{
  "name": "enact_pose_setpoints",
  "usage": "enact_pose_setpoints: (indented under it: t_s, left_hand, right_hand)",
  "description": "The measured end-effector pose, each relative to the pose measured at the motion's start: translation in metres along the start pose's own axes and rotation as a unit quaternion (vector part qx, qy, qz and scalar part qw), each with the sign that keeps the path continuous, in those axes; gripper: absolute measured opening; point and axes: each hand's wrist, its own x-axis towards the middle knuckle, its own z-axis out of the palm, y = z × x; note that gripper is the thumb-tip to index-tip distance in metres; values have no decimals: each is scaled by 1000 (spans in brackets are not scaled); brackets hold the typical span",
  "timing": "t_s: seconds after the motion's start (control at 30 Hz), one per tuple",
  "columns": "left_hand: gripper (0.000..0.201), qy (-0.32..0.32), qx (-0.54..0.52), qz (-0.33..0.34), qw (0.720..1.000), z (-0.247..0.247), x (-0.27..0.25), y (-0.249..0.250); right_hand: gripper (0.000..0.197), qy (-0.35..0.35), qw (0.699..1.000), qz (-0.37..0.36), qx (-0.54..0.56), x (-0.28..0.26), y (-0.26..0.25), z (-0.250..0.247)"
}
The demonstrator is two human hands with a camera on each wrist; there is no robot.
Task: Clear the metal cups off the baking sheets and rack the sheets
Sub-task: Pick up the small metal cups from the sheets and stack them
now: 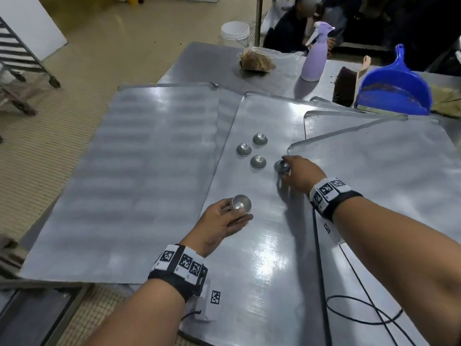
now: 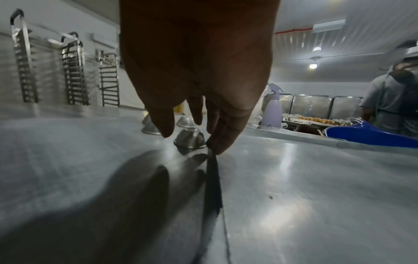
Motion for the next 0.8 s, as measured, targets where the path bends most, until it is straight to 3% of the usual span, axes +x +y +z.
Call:
enact_pose_setpoints:
  t_s: [0.17, 0.37, 0.6, 0.8]
  left_hand:
    - [30, 2, -13, -2, 1000, -9, 3, 1]
    - [32, -6, -14, -9, 1000, -12, 3, 1]
    - [35, -17, 1, -19, 1000, -8, -1, -3]
    - [32, -15, -9, -21, 1000, 1, -9, -12]
  right_hand:
    - [43, -4, 998, -4, -55, 14, -3, 8]
    - [23, 58, 998, 5, -20, 0, -6, 20]
    - [40, 77, 994, 11, 72, -45, -8, 29]
    - [27, 82, 992, 19, 89, -84, -2, 38]
